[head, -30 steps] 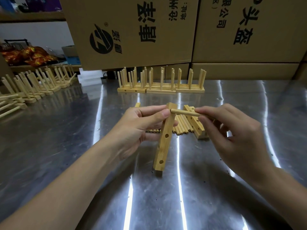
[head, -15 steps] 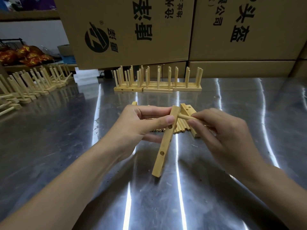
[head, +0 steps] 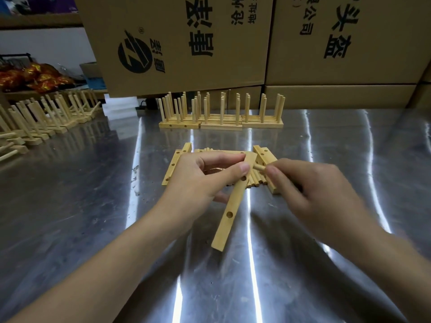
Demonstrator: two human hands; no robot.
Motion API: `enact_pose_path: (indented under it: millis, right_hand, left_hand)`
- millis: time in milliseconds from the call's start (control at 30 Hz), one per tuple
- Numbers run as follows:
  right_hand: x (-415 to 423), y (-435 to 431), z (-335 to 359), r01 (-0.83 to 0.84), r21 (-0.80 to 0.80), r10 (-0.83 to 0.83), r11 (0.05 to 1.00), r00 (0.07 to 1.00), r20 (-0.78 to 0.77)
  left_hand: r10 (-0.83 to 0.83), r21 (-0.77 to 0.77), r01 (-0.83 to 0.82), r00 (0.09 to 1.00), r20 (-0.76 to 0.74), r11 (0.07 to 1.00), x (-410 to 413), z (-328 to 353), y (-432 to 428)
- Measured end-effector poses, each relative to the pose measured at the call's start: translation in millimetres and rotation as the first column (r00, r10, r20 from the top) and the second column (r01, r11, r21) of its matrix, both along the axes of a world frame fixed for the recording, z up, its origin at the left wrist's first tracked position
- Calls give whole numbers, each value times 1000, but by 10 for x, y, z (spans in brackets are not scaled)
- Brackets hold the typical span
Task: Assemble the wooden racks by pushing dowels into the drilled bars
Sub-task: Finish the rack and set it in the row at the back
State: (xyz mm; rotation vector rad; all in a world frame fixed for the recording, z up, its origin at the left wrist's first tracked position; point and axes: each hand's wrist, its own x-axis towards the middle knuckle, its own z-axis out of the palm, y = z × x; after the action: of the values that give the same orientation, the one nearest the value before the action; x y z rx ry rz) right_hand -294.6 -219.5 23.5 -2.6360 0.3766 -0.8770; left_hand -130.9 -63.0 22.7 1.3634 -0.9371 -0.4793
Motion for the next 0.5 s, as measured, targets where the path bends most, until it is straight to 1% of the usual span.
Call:
enact_pose_path:
  millis: [33, 100, 167, 200, 267, 300, 333, 367, 400, 433, 467, 500]
  right_hand:
    - [12, 27, -18, 24, -67, -24, 997, 1000, 10]
    - [67, 67, -55, 52, -62, -50, 997, 998, 27]
    - [70, 63, -69, 84, -48, -80, 995, 994, 79]
    - [55, 47, -60, 94, -55, -87, 994, 989, 116]
    - [46, 45, -52, 70, -45, -62, 997, 984, 168]
    - [65, 42, -58, 29, 54, -38, 998, 983, 180]
    - [88, 35, -51, -24, 305, -30, 952, 985, 171]
    - [110, 30, -26, -114, 660, 9, 742, 987, 160]
    - [126, 31, 32, -158, 901, 75, 403, 987, 139]
    - [111, 31, 82, -148, 976, 127, 160, 984, 128]
    - [81, 5, 88, -139, 983, 173, 118, 978, 118]
    - [70, -42, 67, -150, 969, 186, 195, 976, 113]
  left_hand:
    - [20, 4, -20, 1000, 14, 1000, -22, -10, -10]
    - [16, 5, -16, 1000, 19, 1000, -72, -6, -24]
    - [-68, 3, 68, 997, -30, 998, -151, 4, -36]
    - [-98, 11, 99, 995, -26, 995, -194, 1, -37]
    - [-84, 27, 82, 994, 66, 996, -254, -22, -43]
    - [-62, 27, 59, 992, 114, 998, -264, -31, -48]
    - [-42, 31, 38, 987, 152, 999, -253, -40, -53]
    - [-29, 41, 22, 983, 183, 999, -226, -49, -53]
    - [-22, 52, 12, 979, 203, 999, -200, -55, -52]
    - [-27, 64, 14, 978, 205, 998, -192, -54, -46]
    - [-42, 68, 29, 981, 190, 997, -198, -47, -49]
    - [-59, 66, 48, 984, 171, 997, -208, -40, -57]
